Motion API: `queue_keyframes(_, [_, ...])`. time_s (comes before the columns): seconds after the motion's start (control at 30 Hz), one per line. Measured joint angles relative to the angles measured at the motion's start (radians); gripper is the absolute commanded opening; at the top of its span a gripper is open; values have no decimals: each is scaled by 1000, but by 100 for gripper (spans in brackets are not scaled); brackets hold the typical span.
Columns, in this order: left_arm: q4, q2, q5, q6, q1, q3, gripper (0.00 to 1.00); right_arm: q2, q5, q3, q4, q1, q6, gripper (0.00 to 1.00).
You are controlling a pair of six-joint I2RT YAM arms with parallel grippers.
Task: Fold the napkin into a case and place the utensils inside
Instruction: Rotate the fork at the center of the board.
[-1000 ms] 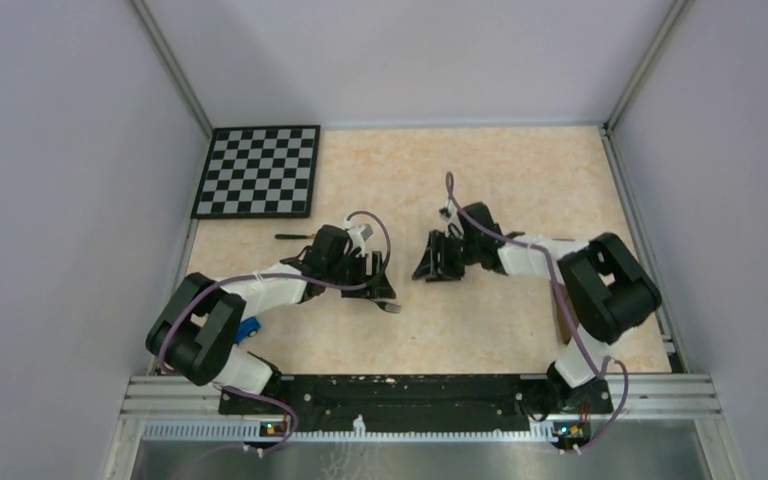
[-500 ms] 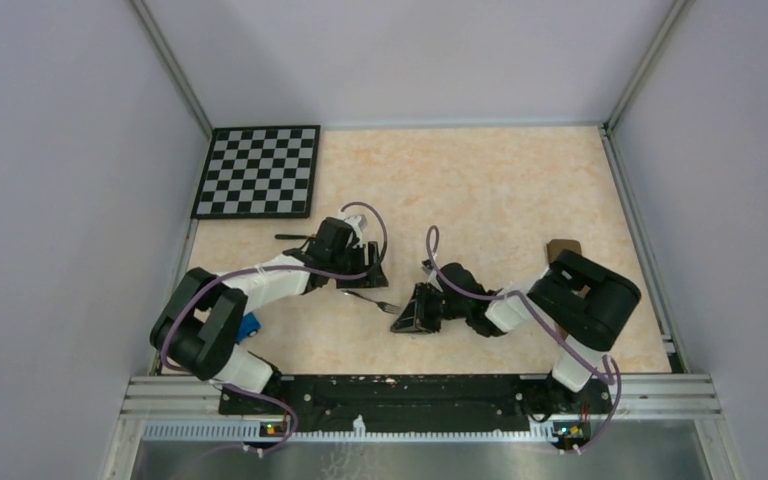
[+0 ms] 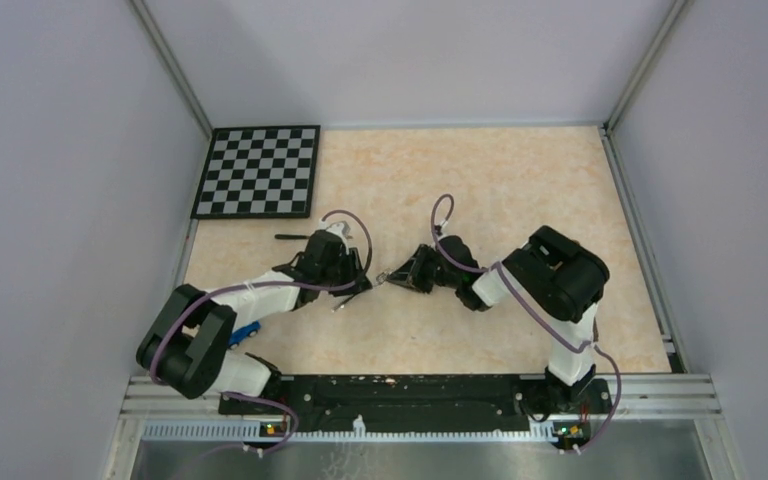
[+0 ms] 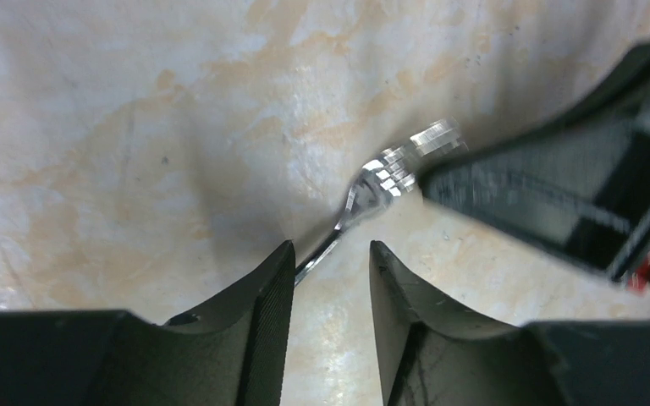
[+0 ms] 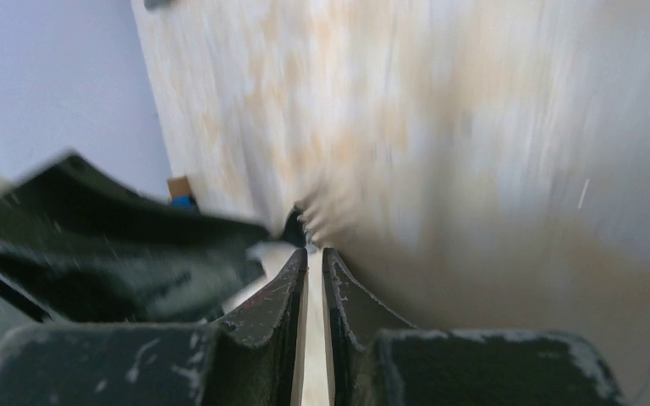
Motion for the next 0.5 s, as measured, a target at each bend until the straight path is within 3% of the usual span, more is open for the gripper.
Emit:
queue_keyframes(0.17, [109,-13,102,-69,-3,-71,42,72,-17,165,-88,-67,-106,13])
queue_keyframes(0.33, [169,6,187,-130,-14,-89,45,77,-2,356,-364,-68,-309,32])
queue_keyframes(0.5, [155,-28,219,-158,-15,-102,65,-40,64,386,-645,-68,-499,51])
